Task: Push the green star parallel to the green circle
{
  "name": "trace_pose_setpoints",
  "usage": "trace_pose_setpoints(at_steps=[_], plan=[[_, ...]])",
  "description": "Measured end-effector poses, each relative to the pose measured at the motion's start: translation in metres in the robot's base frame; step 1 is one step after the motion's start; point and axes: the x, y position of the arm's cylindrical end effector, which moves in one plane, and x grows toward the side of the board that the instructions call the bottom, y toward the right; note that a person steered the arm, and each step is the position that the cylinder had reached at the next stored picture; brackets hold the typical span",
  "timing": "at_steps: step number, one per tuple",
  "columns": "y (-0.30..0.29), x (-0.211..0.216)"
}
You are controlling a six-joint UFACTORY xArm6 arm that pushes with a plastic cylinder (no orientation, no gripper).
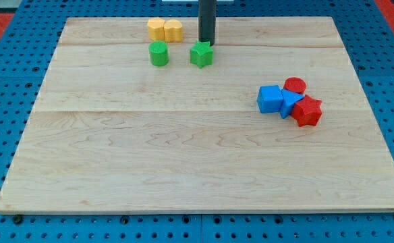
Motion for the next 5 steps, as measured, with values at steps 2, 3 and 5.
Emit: trace_pose_setpoints(at_steps=[2,3,5], plan=[[-0.008,0.071],[-0.06,0.085],[-0.021,0.078]])
